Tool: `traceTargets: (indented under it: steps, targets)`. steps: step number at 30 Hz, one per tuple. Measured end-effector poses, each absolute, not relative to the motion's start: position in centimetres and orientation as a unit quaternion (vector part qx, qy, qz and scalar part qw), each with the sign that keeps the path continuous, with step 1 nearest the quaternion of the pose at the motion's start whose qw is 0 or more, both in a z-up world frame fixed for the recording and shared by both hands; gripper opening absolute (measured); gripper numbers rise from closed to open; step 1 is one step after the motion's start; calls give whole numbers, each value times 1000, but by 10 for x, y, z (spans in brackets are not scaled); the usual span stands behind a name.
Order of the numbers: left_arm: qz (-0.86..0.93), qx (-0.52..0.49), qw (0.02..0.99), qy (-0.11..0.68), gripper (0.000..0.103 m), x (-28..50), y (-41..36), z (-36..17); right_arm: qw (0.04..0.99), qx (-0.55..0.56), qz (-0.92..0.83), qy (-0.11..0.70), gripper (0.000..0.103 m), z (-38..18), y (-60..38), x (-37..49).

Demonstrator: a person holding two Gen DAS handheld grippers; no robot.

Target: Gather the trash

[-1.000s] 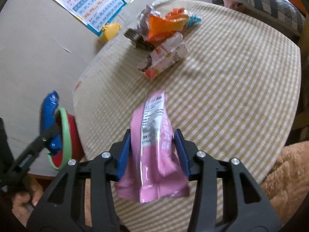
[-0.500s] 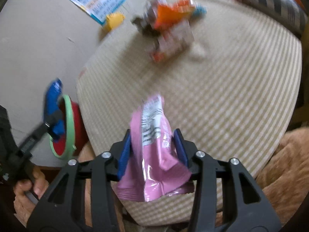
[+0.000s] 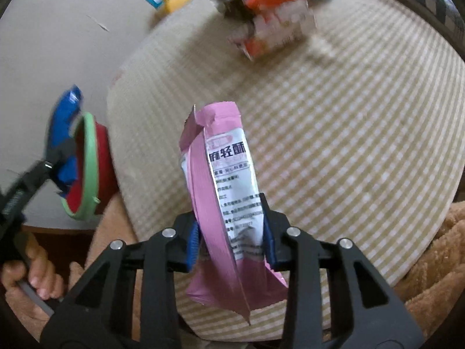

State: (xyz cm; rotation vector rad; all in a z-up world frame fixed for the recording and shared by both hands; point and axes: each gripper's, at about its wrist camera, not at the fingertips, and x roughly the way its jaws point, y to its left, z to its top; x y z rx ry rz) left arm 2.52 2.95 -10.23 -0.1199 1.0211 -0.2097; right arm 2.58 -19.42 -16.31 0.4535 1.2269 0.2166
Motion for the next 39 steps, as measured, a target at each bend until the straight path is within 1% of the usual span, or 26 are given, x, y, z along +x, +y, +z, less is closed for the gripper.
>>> traceTargets:
  steps: [9,18,29,39]
  targets:
    - [-92,-69,874,472,19,26,45,-90,815,227,128,518,34,-111,-192,32]
    - [-55,-85,881,463,19,21,89,-88,823,198,186,500,34,-75,-139,49]
    - [9,-120,869,479,19,11,159,-112,806,158,241,516,34,-72,-64,60]
    - [40,-150,864,479,19,2,204,-127,793,127,271,531,34,-77,-11,72]
